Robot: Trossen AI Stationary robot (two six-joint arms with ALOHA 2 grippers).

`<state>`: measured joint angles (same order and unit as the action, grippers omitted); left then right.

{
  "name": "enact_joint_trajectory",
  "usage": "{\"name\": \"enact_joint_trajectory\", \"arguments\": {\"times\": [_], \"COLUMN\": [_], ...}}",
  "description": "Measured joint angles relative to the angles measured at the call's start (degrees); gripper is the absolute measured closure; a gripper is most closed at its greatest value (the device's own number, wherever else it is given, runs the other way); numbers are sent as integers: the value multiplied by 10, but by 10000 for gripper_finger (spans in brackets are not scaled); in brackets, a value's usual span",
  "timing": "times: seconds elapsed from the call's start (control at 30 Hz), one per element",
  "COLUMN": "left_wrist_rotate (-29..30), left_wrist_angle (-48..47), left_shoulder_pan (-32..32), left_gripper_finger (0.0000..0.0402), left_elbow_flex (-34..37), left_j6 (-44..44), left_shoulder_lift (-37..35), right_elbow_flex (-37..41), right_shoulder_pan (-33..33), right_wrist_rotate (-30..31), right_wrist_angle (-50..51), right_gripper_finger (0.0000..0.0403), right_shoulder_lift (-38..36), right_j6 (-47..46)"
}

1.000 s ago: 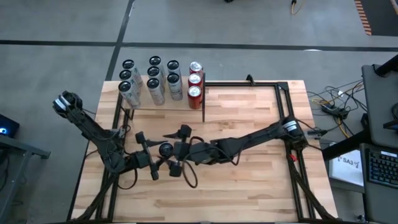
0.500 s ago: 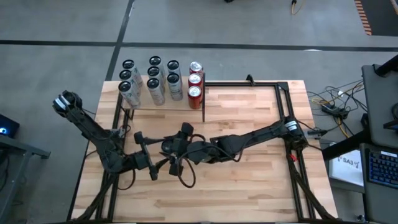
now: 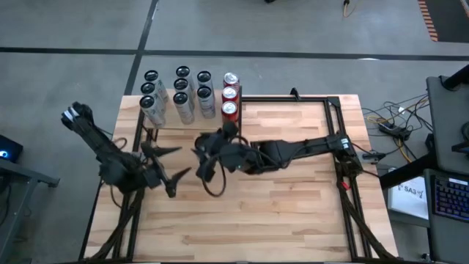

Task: Place canned beverage on shelf
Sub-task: Put the white blue soda can on the shelf aligned with the other white blue soda can

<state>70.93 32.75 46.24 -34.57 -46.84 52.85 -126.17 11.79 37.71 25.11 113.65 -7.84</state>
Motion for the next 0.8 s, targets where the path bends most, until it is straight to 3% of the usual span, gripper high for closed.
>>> {"name": "enact_joint_trajectory", "arguments": {"times": [0.37,0.8], "left_wrist_rotate": [12,8], "left_wrist_angle": [-7,-8], "left_shoulder_pan": [0,0], "left_gripper_finger": [79,79], "left_elbow_flex": [47,98], "left_j6": [5,-9], "left_shoulder_lift": [-141,-245], "right_elbow_flex": [0,-1], "right_shoulder_pan": [-82,-126], "right_wrist_rotate": [-1,-2], "right_wrist_angle": [-5,-22], "right_gripper_finger": [161,161], "right_shoulder_lift": [24,54], "right_j6": [-81,-88]}}
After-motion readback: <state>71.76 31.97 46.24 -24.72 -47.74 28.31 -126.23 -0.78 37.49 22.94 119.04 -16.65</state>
